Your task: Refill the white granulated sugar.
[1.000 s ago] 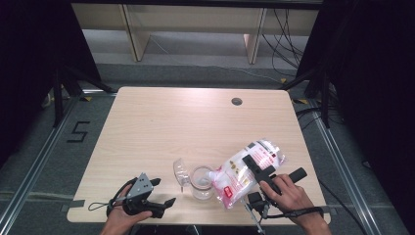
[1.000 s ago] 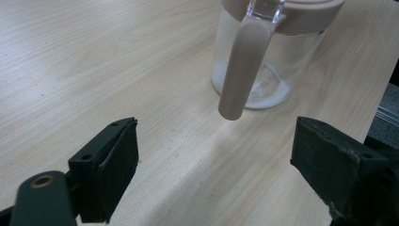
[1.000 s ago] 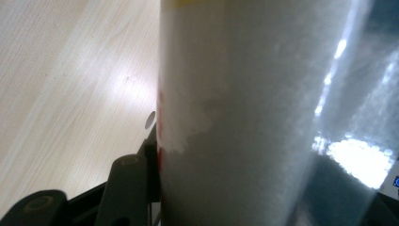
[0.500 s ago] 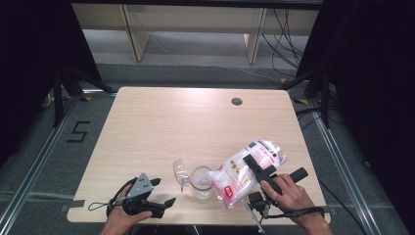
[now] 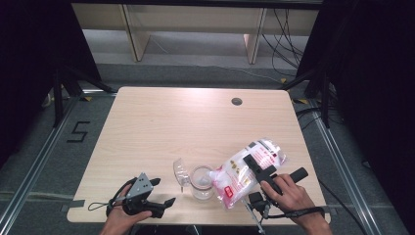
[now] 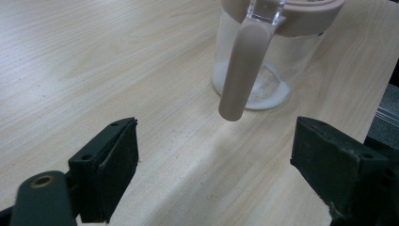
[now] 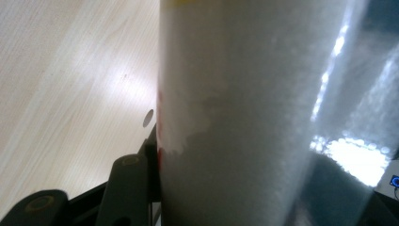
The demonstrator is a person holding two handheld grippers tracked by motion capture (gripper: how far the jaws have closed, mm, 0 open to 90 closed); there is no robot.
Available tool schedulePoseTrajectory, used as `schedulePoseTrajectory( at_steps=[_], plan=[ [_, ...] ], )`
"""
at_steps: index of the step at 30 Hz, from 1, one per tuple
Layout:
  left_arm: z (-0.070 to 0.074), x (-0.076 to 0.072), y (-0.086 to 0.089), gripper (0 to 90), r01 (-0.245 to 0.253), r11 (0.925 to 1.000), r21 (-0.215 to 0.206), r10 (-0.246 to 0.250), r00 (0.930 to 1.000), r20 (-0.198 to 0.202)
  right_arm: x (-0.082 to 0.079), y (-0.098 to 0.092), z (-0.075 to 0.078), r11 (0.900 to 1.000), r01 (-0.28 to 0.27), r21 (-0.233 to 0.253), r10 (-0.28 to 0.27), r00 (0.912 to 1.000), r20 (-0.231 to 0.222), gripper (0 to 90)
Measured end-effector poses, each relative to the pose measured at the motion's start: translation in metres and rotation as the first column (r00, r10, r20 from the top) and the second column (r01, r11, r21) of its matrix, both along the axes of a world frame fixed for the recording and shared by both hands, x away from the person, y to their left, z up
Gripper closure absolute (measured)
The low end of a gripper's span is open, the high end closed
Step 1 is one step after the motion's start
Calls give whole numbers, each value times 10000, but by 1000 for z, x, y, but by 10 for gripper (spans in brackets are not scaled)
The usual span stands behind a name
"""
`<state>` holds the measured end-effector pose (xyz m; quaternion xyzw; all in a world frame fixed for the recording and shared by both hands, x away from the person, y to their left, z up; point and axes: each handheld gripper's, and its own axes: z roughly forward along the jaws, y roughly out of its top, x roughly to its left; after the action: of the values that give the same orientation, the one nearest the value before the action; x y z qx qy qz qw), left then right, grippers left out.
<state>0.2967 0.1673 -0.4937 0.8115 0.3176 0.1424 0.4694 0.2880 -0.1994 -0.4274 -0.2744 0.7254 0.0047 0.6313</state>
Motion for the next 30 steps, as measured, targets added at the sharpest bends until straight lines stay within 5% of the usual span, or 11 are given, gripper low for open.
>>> schedulePoseTrajectory(
  at_steps=[30],
  plan=[
    [0,0,0,151,-13,10000,34,13,10000,29,-1,1,1,9997,-138,-206,142,9997,180,530]
  ],
)
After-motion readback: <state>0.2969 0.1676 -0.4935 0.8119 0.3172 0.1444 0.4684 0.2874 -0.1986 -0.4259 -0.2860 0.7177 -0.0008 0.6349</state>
